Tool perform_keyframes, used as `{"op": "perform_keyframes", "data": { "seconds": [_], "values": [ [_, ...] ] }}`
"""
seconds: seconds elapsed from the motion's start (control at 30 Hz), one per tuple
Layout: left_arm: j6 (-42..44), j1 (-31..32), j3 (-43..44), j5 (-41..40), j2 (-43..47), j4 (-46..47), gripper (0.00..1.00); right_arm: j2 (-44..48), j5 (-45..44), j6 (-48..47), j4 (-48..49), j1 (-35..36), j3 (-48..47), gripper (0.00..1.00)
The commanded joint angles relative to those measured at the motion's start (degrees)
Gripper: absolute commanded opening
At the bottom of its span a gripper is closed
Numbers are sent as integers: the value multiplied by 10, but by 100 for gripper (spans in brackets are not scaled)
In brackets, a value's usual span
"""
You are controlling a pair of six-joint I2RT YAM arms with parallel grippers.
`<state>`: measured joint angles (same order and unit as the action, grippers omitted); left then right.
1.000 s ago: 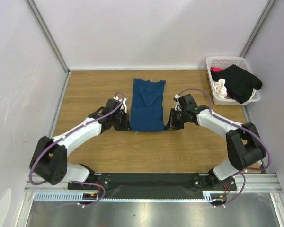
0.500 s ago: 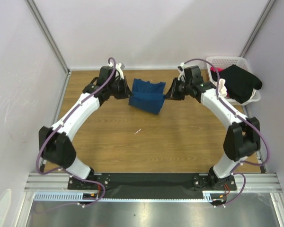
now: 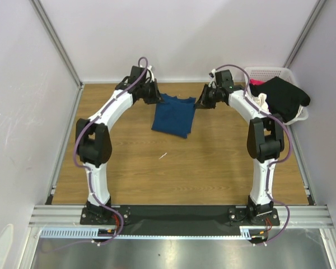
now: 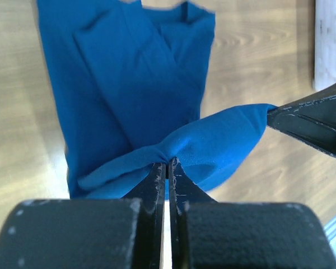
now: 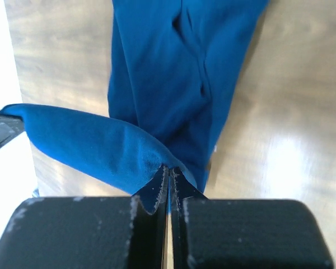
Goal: Fold and stack the t-shirts
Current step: Fold the tshirt
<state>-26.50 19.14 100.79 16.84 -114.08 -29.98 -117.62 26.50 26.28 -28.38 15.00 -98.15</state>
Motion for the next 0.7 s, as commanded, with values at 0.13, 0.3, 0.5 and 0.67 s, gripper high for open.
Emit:
{"op": "perform_keyframes", "data": {
  "seconds": [0.13,0.3,0.5,0.67],
  "values": [
    [-19,-21,119,14,-71,2,0,-74,29,-13,-2,-17,-129,0],
    [-31,-31,170,21,-123,12,0,-119,43,-4,12,-33,-157,0],
    [-57,-39,191,18,-172,85,0,-170,71,10,56,-45,-200,0],
    [-63,-43,220,7,-220,126,0,-214,84,21,77,-52,-245,0]
  ]
}}
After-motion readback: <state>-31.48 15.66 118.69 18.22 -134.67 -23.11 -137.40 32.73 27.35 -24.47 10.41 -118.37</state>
